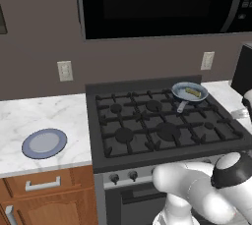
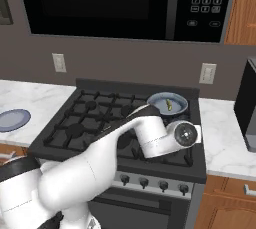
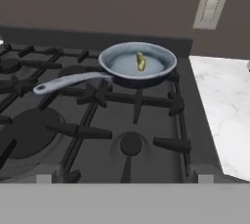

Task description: Pick up the butter stick and place it in the pan. Then turn on the burner for the pan.

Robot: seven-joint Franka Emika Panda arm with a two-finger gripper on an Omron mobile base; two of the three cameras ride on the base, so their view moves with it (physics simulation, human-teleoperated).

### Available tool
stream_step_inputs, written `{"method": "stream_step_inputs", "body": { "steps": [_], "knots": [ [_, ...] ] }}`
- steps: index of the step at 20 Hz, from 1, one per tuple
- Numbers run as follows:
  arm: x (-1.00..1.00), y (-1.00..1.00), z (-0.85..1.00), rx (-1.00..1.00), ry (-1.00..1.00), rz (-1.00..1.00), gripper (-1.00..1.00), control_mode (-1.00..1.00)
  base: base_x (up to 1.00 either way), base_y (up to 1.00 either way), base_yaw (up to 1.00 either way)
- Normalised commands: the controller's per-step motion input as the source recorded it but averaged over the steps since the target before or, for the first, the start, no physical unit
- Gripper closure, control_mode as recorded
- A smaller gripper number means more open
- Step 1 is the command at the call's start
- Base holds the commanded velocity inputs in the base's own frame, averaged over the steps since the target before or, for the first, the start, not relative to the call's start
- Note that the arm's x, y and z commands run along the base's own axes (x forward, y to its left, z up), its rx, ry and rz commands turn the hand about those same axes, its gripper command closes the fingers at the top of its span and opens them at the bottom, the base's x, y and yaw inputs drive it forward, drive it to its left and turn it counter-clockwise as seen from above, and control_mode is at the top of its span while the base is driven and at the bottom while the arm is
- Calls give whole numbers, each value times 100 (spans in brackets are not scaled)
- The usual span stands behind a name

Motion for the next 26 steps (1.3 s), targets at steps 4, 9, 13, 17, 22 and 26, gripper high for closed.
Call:
{"method": "stream_step_inputs", "body": {
  "steps": [4,9,13,17,22,26],
  "knots": [
    [-33,0,-45,0,-10,0,-100,-100,0,0,0],
    [-42,0,-59,1,-14,0,-100,-100,0,0,0],
    [-33,0,-63,0,-17,0,-100,-100,0,0,0],
    [-31,0,-61,0,-16,0,-100,-100,0,0,0],
    [-33,0,-52,2,-12,0,-100,-100,0,0,0],
    [-22,0,-45,3,-11,0,-100,-100,0,0,0]
  ]
}}
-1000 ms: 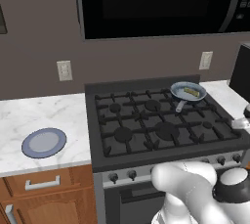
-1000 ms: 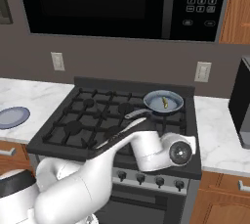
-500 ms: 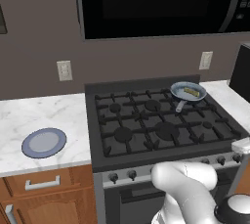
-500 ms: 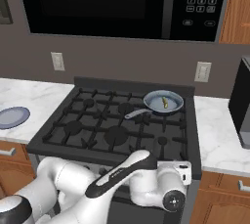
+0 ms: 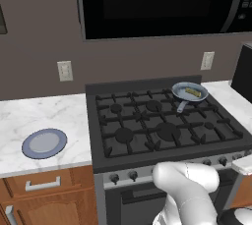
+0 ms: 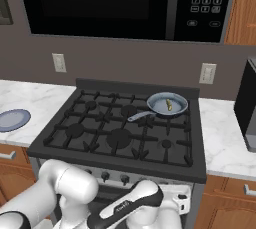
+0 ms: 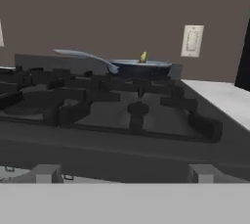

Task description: Pick up the butter stick and place it in the pan. Then turn on the burner for the pan.

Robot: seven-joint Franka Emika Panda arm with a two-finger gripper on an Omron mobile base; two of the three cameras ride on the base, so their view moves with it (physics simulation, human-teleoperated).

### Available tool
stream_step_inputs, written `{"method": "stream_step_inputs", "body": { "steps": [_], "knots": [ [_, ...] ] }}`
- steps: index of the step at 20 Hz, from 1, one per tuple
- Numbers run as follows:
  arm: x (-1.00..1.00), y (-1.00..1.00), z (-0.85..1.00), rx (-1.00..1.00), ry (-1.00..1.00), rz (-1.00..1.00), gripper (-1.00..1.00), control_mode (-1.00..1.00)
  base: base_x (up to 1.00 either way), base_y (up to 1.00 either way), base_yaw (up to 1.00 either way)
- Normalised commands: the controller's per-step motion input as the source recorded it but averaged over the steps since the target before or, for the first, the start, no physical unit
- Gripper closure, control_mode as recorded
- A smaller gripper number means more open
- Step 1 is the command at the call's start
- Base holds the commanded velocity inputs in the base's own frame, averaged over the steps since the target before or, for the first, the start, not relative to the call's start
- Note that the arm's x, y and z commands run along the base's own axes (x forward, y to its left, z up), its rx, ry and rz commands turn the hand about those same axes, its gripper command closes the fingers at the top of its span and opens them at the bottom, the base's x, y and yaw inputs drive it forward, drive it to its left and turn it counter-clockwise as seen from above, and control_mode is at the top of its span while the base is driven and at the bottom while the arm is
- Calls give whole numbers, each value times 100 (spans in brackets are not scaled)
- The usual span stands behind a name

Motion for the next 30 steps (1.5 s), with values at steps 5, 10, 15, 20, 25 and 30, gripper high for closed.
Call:
{"method": "stream_step_inputs", "body": {
  "steps": [5,10,15,20,25,30],
  "knots": [
    [-18,0,-34,4,-9,0,-100,-100,0,0,0],
    [-3,3,-9,5,-8,0,-100,-100,0,0,0],
    [0,11,-13,2,-5,0,-100,-100,0,0,0],
    [0,9,-6,2,-1,0,-100,-100,0,0,0],
    [1,9,-1,2,0,0,-100,-100,0,0,0],
    [2,3,-17,0,-2,0,-100,-100,0,0,0]
  ]
}}
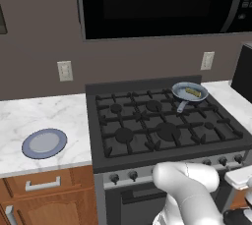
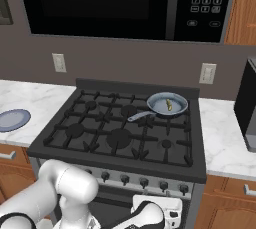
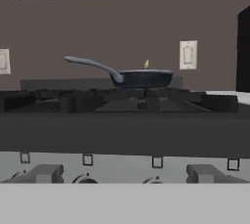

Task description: Pick up the butter stick and place it in the pan. Then turn on the burner for the pan.

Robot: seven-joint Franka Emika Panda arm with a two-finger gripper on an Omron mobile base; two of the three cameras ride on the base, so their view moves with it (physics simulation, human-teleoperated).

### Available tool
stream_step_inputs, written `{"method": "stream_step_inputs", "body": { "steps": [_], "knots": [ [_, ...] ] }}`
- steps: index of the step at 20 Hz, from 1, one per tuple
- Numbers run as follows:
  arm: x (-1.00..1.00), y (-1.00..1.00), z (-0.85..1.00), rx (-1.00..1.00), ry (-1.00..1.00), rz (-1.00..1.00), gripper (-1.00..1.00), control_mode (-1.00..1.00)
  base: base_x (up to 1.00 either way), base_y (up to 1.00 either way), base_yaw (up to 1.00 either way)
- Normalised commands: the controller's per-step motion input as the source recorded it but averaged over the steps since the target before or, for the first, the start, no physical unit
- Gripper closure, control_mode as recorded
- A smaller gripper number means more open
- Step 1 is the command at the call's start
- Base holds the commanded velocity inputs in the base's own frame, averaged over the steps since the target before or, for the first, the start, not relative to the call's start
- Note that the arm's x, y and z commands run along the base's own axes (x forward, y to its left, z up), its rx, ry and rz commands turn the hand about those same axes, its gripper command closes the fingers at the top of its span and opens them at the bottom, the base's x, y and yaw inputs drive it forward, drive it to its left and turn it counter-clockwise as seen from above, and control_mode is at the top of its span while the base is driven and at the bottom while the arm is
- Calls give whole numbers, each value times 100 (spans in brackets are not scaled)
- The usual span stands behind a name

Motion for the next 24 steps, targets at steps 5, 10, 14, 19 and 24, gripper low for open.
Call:
{"method": "stream_step_inputs", "body": {
  "steps": [5,10,14,19,24],
  "knots": [
    [0,0,-11,2,0,-10,-100,-100,0,0,0],
    [1,0,-1,4,0,-10,-100,-100,0,0,0],
    [8,0,0,2,0,-5,-100,-100,0,0,0],
    [17,4,0,0,-2,0,-100,-100,0,0,0],
    [5,0,-13,0,-9,1,-100,-100,0,0,0]
  ]
}}
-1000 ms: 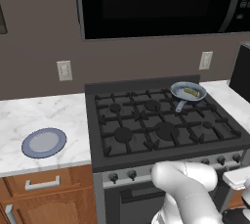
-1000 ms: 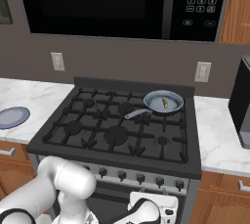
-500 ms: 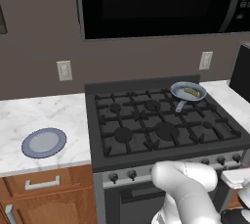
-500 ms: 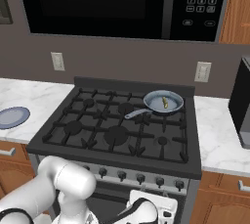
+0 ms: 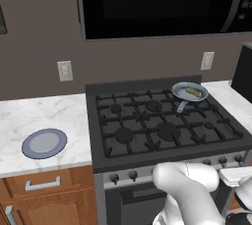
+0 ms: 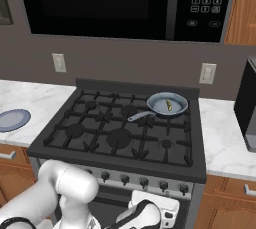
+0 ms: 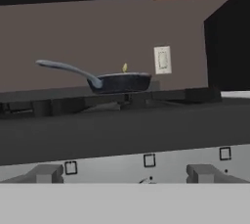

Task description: Pick up the butter stick and place it in the pan. Then turn on the burner for the pan.

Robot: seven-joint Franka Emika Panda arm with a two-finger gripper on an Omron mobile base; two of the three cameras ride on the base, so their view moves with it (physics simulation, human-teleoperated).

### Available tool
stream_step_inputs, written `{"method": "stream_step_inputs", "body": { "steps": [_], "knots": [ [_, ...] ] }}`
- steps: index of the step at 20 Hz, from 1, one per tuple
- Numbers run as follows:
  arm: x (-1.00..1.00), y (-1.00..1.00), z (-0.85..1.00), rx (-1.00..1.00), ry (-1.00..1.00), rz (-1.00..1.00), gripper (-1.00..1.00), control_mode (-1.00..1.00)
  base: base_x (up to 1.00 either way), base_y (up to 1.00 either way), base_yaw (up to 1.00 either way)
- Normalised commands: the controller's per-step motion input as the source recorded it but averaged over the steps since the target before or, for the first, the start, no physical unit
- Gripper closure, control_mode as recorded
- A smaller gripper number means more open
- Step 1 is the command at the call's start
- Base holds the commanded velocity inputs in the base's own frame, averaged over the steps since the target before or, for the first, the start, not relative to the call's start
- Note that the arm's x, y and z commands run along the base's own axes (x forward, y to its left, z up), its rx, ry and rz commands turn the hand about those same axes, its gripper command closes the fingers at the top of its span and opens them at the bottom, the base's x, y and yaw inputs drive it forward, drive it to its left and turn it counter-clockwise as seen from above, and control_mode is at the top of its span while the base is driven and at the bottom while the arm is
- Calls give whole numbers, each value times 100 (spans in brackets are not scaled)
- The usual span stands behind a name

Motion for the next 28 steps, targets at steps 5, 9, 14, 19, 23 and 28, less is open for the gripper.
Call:
{"method": "stream_step_inputs", "body": {
  "steps": [5,9,14,19,23,28],
  "knots": [
    [0,0,-22,0,-9,2,-100,-100,0,0,0],
    [0,-9,-18,0,-7,0,-100,-100,0,0,0],
    [8,-15,-3,0,-2,0,-100,-100,0,0,0],
    [9,-1,0,0,0,0,-100,-100,0,0,0],
    [2,0,0,0,0,0,-100,-100,0,0,0],
    [2,0,0,0,0,0,-100,-100,0,0,0]
  ]
}}
